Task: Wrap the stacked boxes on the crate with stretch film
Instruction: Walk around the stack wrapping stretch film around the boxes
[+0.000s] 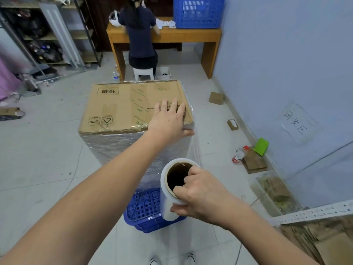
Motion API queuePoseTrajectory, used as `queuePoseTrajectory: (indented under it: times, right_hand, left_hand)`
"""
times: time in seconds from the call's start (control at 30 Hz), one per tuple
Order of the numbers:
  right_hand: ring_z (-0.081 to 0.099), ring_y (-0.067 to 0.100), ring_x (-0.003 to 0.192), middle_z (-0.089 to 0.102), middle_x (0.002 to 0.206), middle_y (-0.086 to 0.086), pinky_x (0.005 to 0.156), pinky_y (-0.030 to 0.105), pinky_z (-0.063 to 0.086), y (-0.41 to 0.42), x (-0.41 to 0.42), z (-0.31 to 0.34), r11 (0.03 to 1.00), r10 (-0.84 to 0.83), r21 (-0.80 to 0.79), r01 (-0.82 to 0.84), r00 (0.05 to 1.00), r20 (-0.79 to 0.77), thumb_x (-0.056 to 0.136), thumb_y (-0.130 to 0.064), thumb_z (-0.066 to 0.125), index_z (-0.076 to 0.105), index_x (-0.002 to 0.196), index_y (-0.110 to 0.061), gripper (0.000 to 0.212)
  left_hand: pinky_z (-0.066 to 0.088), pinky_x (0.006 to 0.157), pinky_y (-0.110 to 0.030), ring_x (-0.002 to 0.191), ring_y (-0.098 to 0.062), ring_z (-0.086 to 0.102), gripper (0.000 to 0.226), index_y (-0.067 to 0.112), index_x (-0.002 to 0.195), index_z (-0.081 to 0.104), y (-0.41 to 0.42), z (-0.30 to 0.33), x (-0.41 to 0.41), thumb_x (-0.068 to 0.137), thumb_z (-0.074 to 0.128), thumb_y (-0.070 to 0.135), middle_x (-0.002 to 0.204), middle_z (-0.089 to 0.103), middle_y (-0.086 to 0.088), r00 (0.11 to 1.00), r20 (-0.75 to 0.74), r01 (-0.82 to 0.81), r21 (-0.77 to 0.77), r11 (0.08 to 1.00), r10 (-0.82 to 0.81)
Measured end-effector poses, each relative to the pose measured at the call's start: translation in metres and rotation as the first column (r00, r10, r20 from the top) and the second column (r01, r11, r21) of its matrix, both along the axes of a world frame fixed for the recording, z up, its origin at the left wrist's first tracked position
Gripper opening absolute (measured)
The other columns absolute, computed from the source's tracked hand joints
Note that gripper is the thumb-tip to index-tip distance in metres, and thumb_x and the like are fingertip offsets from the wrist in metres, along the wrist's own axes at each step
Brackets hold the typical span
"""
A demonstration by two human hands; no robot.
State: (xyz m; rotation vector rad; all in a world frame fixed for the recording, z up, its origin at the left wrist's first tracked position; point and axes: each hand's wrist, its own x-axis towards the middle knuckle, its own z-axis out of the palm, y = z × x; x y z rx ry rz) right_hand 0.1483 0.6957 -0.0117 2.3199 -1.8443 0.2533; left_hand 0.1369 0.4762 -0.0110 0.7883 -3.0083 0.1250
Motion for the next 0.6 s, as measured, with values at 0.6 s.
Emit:
queuePoseTrajectory:
  times: [0.6]
  right_hand:
    - [0.043,0.019,0.055,0.059,0.056,-0.003,0.069,0.032,0.047,0.008,0.017,0.017,0.986,-0.052,0.16,0.052,0.999,-0.007,0.068,-0.044,0.08,0.054,0.064,-0.02,0.035]
  left_hand:
    - [0.003,0.129,-0.05,0.159,-0.032,0.003,0.118,0.037,0.165,0.009,-0.047,0.039,0.067,0.076,0.083,0.061,0.174,0.005,-0.004,0.976,0.137,0.129,0.263,0.956,-0.169]
